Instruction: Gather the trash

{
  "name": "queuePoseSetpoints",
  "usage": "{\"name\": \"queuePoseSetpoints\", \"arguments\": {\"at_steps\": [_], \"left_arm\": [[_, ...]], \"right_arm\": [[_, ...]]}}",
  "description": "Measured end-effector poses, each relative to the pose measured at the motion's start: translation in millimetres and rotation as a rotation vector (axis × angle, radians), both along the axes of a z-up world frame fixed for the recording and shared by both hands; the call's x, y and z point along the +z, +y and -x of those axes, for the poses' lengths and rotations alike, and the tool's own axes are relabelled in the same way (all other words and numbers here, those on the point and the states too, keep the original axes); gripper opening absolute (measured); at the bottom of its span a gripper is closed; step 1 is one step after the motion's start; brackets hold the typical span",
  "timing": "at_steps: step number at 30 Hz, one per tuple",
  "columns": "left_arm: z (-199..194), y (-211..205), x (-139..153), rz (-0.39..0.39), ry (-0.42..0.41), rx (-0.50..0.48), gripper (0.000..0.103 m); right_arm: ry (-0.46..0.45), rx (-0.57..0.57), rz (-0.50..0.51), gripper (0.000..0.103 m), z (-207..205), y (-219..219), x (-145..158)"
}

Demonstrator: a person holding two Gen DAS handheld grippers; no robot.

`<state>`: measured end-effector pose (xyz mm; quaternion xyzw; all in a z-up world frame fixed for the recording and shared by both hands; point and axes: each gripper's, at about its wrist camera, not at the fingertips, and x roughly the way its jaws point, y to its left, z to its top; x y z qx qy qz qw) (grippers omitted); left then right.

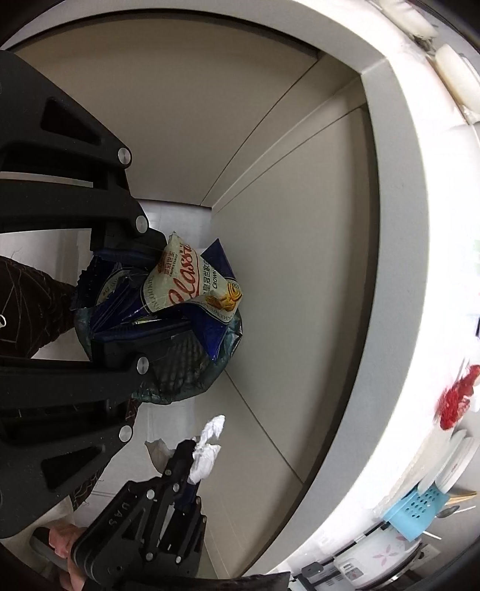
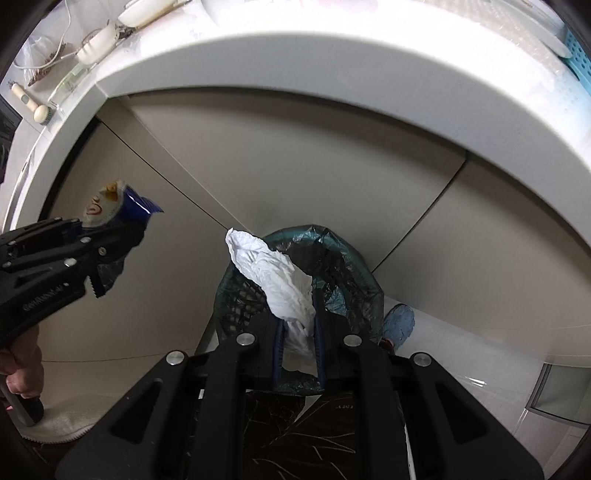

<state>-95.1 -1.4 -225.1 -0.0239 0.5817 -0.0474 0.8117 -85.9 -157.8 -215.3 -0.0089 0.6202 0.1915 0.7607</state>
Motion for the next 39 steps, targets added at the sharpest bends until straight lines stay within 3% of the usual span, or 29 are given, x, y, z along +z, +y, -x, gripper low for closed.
{"name": "queuePoseSetpoints", "arguments": {"at_steps": [13,17,23,28,30,39], "left_arm": [[5,2,-12,0.004,0.011,0.039,0.026],[4,4,-12,0.004,0.010,0.044,0.026],[5,9,-9,-0.001,0.004,0.054,0.026],[8,11,-10,0.001,0.011,0.065,0.026],[8,10,-13,-0.003,0.022,0.061,0.026],[0,-6,-32,-0.012,0.053,0.010,0.026]], "right_arm": [[0.034,0.035,0.002,0.017,-1,8,-19],[0.037,0.038,0.005,0.024,-6,10,-19],[0.021,0.019,0.003,0.047,-9,2,-14],[0.003,-0.014,-0.013,0.077,-5,-9,-12],[0.003,-0.033,-0.012,0.085,-5,-14,-12],[-0.049,-0.124,0.015,0.094,-5,-41,4]]}}
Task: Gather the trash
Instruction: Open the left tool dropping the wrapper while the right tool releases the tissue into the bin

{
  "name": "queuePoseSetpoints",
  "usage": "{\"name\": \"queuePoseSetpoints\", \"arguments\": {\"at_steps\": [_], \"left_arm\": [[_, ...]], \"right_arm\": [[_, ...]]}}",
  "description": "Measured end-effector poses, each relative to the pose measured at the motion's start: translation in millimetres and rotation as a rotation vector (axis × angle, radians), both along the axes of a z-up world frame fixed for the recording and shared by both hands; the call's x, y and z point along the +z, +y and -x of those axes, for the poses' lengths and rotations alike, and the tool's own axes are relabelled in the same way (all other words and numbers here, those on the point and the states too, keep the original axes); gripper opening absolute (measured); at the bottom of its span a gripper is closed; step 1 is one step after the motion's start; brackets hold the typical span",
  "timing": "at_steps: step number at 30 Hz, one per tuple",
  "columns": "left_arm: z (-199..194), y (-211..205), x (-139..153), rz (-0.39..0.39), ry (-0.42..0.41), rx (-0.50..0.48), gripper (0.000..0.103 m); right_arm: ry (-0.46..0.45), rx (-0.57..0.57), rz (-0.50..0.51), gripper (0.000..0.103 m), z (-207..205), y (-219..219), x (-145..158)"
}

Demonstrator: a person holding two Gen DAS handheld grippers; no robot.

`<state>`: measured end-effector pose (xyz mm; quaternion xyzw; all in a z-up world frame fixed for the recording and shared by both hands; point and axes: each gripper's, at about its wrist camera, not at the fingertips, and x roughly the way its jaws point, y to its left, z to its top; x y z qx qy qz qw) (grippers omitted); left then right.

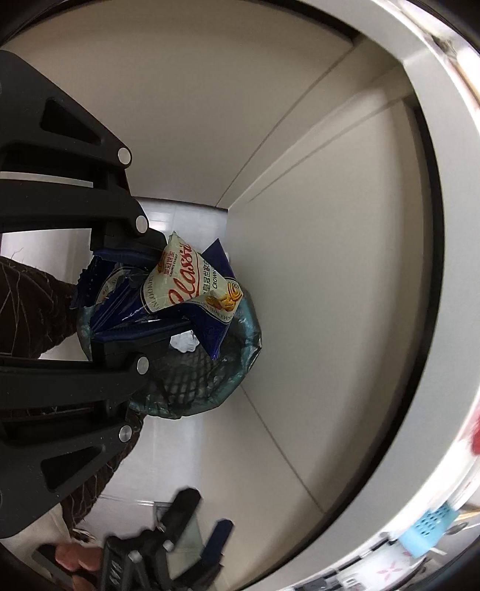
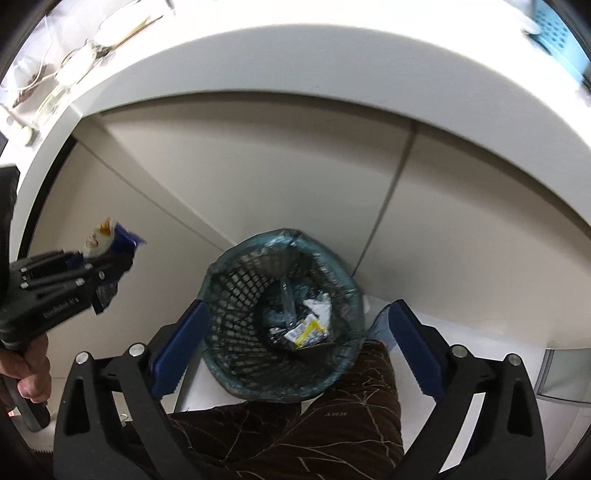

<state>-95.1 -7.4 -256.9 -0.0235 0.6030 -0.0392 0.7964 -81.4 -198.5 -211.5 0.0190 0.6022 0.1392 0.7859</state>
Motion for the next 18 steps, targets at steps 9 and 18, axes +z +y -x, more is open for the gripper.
{"name": "queuePoseSetpoints", "arguments": {"at_steps": [9,18], "left_arm": [[-14,-31,-28,-0.014,0.033,-0.113,0.026],[-16,-64,-46,-0.040,0.054,-0.223,0.028]], "right_arm": [[-0.014,-0.087,0.020,0.094,-3,-33,6],[-0.023,-0.143,0.021,0.094,-2,-55,16]]}}
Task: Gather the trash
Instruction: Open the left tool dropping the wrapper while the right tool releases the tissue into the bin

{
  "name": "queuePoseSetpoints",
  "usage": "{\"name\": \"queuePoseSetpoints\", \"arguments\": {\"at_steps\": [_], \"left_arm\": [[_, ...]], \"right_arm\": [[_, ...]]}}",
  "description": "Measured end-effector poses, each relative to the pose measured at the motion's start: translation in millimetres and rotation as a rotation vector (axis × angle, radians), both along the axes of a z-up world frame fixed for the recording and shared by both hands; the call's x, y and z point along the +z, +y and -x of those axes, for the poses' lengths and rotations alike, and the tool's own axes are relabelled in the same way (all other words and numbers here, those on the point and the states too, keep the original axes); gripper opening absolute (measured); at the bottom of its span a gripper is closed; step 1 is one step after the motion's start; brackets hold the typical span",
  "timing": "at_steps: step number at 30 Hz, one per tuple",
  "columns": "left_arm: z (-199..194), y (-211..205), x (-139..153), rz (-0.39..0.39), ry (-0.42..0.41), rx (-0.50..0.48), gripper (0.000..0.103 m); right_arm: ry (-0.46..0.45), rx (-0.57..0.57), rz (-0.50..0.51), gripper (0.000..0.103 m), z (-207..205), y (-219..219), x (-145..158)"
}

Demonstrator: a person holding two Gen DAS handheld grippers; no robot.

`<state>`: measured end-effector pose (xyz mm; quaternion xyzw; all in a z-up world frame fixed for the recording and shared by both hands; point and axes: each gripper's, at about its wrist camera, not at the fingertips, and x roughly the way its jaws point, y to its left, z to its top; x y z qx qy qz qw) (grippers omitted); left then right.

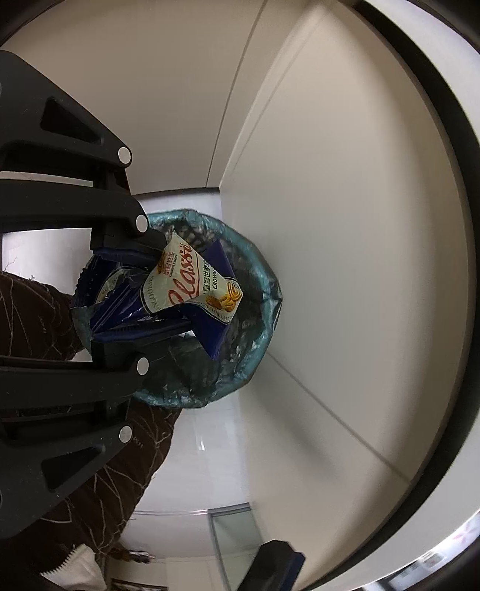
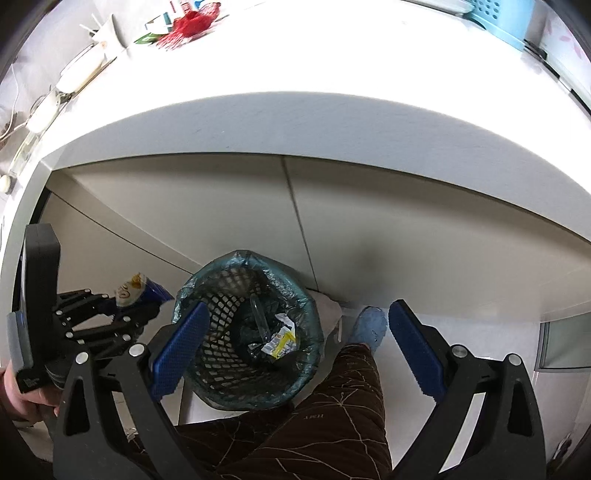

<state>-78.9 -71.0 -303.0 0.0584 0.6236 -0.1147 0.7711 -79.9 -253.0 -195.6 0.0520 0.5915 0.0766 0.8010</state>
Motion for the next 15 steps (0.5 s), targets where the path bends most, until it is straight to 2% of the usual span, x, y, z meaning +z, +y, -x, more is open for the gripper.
{"name": "queuePoseSetpoints", "arguments": {"at_steps": [5,15], "left_arm": [[0,-7,-1,0.001,-0.008,-0.030,0.037],[6,-8,9,0.018,-0.049,-0.037,0.066]], "right_arm": [[0.003,-0.005,-0.006,0.094,-1,-1,-1],[0.003,0.018,-0.011,0.094,-5,3,-3]]}}
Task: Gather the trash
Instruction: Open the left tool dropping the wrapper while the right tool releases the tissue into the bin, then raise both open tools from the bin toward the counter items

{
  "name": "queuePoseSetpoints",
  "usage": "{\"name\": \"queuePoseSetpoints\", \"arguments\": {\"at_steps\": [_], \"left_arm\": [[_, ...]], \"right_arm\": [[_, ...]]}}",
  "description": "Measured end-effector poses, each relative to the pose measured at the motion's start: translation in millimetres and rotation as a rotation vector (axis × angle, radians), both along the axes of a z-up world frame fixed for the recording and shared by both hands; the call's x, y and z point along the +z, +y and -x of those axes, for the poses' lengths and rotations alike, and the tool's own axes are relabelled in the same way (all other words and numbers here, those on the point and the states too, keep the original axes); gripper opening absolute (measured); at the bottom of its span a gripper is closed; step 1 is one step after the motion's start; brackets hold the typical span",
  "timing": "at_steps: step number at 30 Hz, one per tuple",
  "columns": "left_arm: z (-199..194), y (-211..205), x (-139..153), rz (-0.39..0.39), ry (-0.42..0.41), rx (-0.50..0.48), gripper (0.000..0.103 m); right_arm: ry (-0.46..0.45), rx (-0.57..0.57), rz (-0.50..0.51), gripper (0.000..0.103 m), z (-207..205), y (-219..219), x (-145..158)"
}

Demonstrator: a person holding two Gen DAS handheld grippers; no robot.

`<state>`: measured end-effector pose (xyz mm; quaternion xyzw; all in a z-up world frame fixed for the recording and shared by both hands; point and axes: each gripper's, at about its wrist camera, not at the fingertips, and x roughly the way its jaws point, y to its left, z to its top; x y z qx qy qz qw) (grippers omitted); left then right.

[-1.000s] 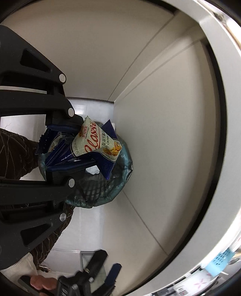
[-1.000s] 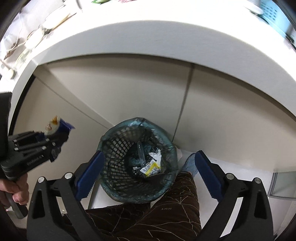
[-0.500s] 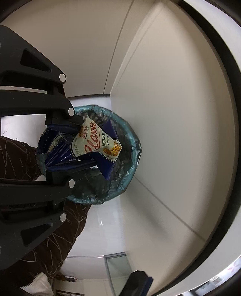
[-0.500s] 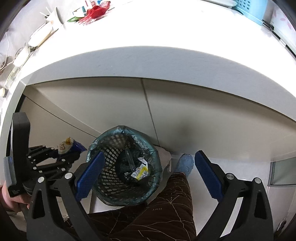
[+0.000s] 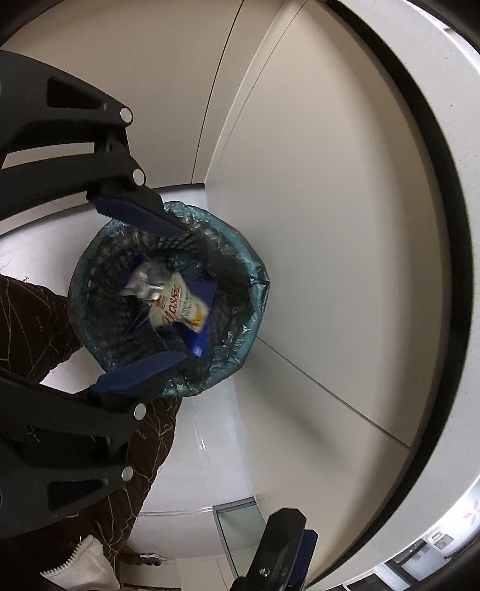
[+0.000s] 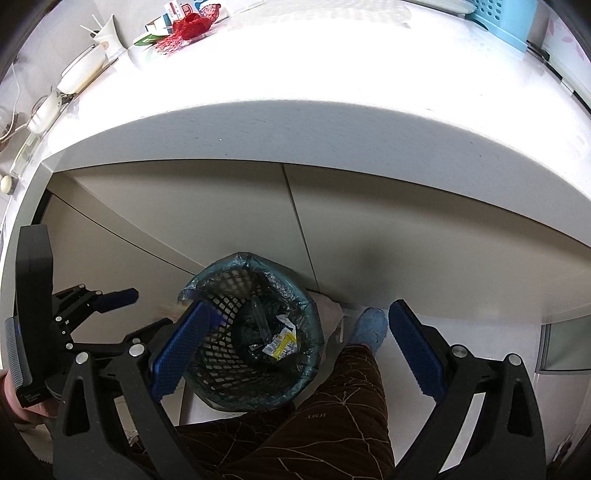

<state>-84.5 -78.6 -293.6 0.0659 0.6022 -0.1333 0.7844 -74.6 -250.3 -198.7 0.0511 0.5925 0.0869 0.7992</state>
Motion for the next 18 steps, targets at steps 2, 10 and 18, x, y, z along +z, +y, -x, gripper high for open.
{"name": "queuePoseSetpoints", "arguments": {"at_steps": [2,10,18], "left_arm": [[1,0,5,0.000,-0.009,0.003,0.074],[1,8,25,0.022,-0.054,0.024,0.095],[2,20,49,0.027,-0.088,0.075,0.097]], "right_arm": [[0.000,0.002,0.000,0.094,0,0,-1],[0.004,0.002,-0.006,0.094,-2,0,-1],[-0.022,0.007,0.013,0.094,-5,0,13]]}}
